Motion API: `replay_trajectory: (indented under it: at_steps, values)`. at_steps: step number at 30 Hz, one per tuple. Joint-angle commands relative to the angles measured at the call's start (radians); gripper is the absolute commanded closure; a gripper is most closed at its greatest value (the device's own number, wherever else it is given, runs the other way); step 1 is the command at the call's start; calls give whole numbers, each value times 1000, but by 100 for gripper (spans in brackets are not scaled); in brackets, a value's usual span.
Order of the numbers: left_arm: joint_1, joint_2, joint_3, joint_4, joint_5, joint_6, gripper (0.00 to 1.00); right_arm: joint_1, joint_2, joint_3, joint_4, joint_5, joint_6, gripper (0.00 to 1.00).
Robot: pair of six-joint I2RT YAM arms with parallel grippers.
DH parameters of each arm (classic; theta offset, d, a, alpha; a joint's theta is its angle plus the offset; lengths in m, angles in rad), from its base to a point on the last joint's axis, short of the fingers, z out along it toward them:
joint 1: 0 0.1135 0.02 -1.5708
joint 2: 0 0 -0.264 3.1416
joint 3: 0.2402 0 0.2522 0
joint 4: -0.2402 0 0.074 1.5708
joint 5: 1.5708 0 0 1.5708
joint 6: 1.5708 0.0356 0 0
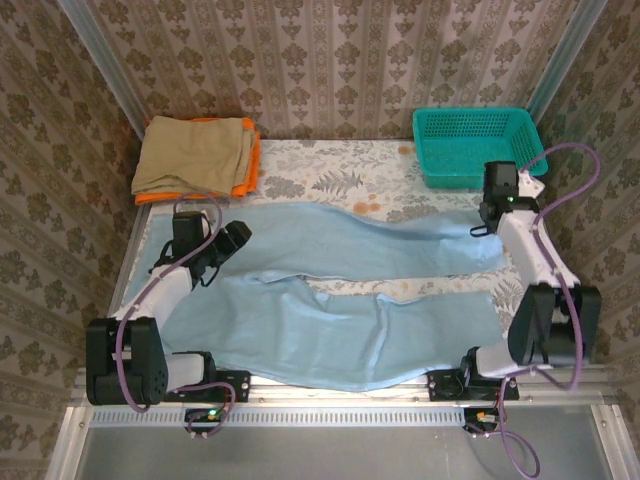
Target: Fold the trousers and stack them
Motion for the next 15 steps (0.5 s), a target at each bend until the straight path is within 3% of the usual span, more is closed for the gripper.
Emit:
replay_trajectory:
  at_steps: [1, 8, 13, 15]
  values:
    - [-10, 2, 18, 7, 3, -1, 25, -10, 58, 68, -125, -18, 71, 38]
    - [-12, -1, 18, 7, -2, -5, 25, -29, 46, -10, -89, -166, 24, 38]
    - [-16, 28, 28, 19, 9, -3, 25, -34, 176, 45, -66, -337, -40, 44]
    - [-18, 44, 35, 23, 9, -3, 25, -13, 249, 107, -79, -345, -42, 45]
